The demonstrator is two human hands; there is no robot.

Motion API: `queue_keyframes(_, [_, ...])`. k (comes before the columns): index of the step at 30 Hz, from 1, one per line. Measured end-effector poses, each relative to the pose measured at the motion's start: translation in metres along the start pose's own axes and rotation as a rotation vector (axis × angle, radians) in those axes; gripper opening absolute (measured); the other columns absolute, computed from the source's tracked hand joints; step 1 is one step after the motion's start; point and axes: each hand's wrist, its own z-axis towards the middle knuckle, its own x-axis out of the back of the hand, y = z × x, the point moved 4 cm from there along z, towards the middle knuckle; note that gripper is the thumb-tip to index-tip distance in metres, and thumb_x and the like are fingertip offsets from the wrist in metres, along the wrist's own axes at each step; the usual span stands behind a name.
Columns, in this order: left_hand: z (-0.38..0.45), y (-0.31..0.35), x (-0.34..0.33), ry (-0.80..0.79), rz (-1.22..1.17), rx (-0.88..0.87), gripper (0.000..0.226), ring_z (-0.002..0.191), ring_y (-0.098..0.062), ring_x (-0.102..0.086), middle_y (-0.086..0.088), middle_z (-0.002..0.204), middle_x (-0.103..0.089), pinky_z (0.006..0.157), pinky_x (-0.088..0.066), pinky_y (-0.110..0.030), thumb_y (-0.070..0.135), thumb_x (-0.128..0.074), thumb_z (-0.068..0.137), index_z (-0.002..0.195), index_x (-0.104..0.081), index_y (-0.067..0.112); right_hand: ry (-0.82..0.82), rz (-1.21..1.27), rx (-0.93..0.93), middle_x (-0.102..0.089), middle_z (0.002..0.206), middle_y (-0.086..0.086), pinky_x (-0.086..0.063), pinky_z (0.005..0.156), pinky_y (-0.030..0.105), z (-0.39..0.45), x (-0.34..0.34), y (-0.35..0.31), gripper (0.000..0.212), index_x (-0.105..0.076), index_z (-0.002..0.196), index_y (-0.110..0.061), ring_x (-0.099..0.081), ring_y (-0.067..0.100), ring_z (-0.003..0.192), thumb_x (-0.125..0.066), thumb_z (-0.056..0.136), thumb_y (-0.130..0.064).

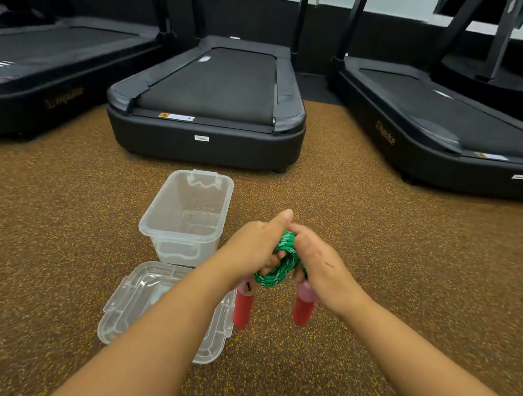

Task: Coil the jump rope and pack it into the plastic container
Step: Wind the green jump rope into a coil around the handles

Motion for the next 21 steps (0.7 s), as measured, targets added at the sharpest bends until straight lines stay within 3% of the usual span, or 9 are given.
queue_keyframes(1, [0.001,-0.002,0.001,-0.026,-0.055,0.004,0.069,0.044,-0.019,-0.043,-0.005,0.042,-0.046,0.057,-0.038,-0.029,0.063,-0.037,0.088,0.053,-0.051,0.005,-0.056,0.001,-0.017,-0.064,0.086,-0.006,-0.05,0.066,0.023,0.001,-0.003,0.0,0.049,-0.058,0.111,-0.046,-0.062,0.006,0.073,-0.05,0.073,-0.076])
queue_keyframes(3, [0.0,-0.003,0.001,-0.098,-0.182,0.037,0.07,0.044,-0.019,-0.04,-0.006,0.043,-0.042,0.057,-0.038,-0.03,0.065,-0.038,0.087,0.051,-0.049,0.005,-0.124,0.031,-0.08,-0.065,0.107,0.012,-0.051,0.089,0.053,0.005,-0.006,0.004,0.058,-0.063,0.109,-0.035,-0.065,0.033,0.101,-0.072,0.061,-0.068])
queue_keyframes(5, [-0.003,-0.003,-0.001,-0.197,-0.25,0.07,0.069,0.038,-0.014,-0.03,0.002,0.033,-0.032,0.057,-0.036,-0.027,0.065,-0.035,0.089,0.04,-0.04,0.016,-0.163,0.108,-0.169,-0.062,0.111,0.03,-0.041,0.091,0.071,0.005,-0.006,0.007,0.056,-0.065,0.101,-0.024,-0.054,0.055,0.107,-0.084,0.056,-0.052])
queue_keyframes(8, [-0.006,-0.001,-0.005,-0.335,-0.307,0.087,0.067,0.036,-0.012,-0.032,0.004,0.031,-0.03,0.058,-0.039,-0.025,0.068,-0.04,0.083,0.038,-0.038,0.018,-0.185,0.125,-0.188,-0.068,0.108,0.025,-0.042,0.098,0.063,0.004,0.001,0.009,0.05,-0.063,0.1,-0.011,-0.06,0.045,0.109,-0.085,0.061,-0.033])
queue_keyframes(10, [-0.009,-0.002,-0.004,-0.417,-0.353,0.051,0.058,0.039,-0.011,-0.038,0.005,0.035,-0.034,0.058,-0.04,-0.026,0.062,-0.054,0.08,0.044,-0.045,0.017,-0.182,0.124,-0.177,-0.069,0.106,0.024,-0.043,0.099,0.06,0.003,0.007,0.008,0.05,-0.06,0.102,-0.005,-0.062,0.042,0.107,-0.084,0.063,-0.026])
queue_keyframes(13, [-0.011,-0.003,0.0,-0.539,-0.367,-0.039,0.022,0.049,-0.008,-0.049,0.003,0.049,-0.047,0.059,-0.039,-0.028,0.029,-0.068,0.075,0.057,-0.059,0.019,-0.177,0.111,-0.16,-0.072,0.098,0.011,-0.049,0.093,0.047,0.004,0.013,0.009,0.042,-0.061,0.102,-0.003,-0.067,0.026,0.096,-0.081,0.067,-0.017])
queue_keyframes(15, [-0.011,-0.003,0.005,-0.585,-0.379,-0.037,0.015,0.055,-0.006,-0.055,0.002,0.059,-0.057,0.062,-0.047,-0.024,0.007,-0.065,0.076,0.067,-0.065,0.019,-0.18,0.096,-0.153,-0.07,0.093,0.007,-0.048,0.086,0.038,0.004,0.015,0.01,0.036,-0.065,0.102,-0.009,-0.063,0.016,0.089,-0.077,0.07,-0.021])
queue_keyframes(18, [-0.008,-0.002,0.011,-0.553,-0.418,-0.027,0.01,0.062,-0.008,-0.058,-0.001,0.069,-0.062,0.067,-0.051,-0.019,0.001,-0.059,0.08,0.083,-0.061,0.01,-0.171,0.045,-0.136,-0.069,0.101,0.017,-0.047,0.088,0.045,0.006,0.013,0.014,0.035,-0.066,0.103,-0.018,-0.061,0.018,0.09,-0.073,0.075,-0.037])
queue_keyframes(21, [-0.002,-0.003,0.01,-0.401,-0.354,-0.027,0.006,0.069,-0.011,-0.057,-0.006,0.075,-0.058,0.067,-0.05,-0.02,0.005,-0.06,0.087,0.086,-0.057,0.011,-0.089,-0.005,-0.114,-0.069,0.098,0.01,-0.046,0.093,0.051,0.01,0.012,0.02,0.026,-0.065,0.101,-0.022,-0.061,0.015,0.09,-0.066,0.082,-0.04])
